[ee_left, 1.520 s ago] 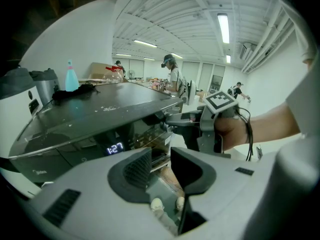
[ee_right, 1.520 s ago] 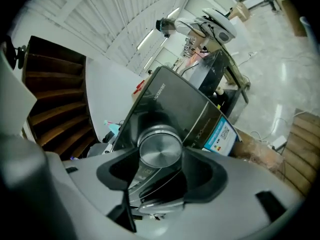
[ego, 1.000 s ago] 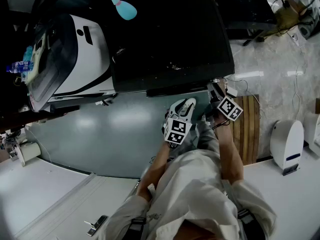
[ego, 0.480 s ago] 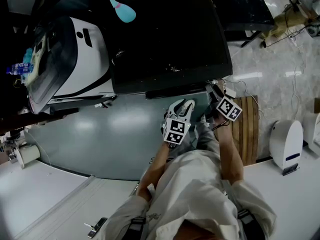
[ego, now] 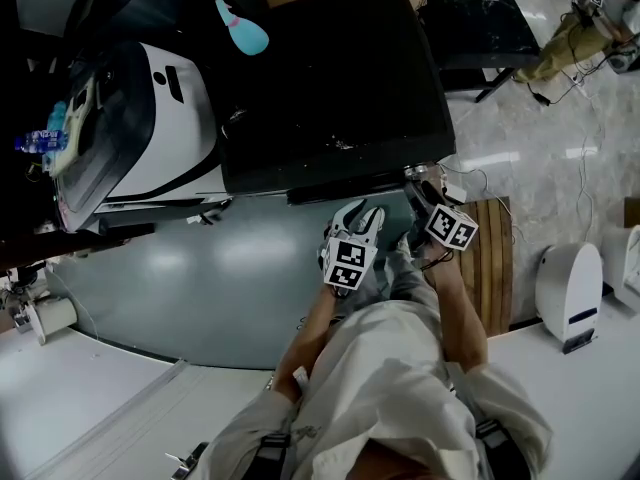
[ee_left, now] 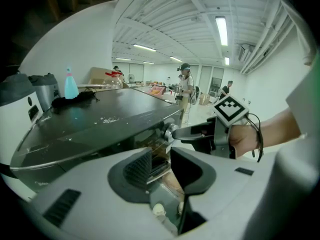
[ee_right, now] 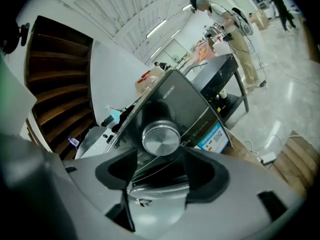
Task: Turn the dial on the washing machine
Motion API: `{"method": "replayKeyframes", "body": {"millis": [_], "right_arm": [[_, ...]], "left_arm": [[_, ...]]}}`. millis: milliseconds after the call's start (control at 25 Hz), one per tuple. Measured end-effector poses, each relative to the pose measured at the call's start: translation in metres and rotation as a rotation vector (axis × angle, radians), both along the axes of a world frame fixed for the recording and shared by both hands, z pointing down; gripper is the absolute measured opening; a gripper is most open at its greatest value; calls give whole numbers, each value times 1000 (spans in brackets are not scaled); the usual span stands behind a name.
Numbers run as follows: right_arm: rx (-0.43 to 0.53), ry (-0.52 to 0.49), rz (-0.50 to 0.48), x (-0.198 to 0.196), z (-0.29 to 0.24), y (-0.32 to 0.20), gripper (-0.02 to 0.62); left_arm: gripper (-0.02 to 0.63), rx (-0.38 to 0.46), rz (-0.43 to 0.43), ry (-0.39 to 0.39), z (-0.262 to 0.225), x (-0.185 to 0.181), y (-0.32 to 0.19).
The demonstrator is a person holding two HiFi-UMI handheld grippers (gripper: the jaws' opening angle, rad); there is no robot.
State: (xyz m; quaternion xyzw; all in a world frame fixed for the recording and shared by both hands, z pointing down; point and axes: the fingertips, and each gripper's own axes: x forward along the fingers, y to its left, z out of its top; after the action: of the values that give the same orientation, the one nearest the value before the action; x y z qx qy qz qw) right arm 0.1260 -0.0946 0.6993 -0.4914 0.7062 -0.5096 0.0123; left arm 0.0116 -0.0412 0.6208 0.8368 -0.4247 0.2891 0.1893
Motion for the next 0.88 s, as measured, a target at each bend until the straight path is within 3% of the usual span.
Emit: {"method": "replayKeyframes", "body": {"millis": [880], "right_arm": [[372,387,-358,-10,-109,18,255]], "left_arm": [[126,101,-72,-16,-41,13,-2]]}}
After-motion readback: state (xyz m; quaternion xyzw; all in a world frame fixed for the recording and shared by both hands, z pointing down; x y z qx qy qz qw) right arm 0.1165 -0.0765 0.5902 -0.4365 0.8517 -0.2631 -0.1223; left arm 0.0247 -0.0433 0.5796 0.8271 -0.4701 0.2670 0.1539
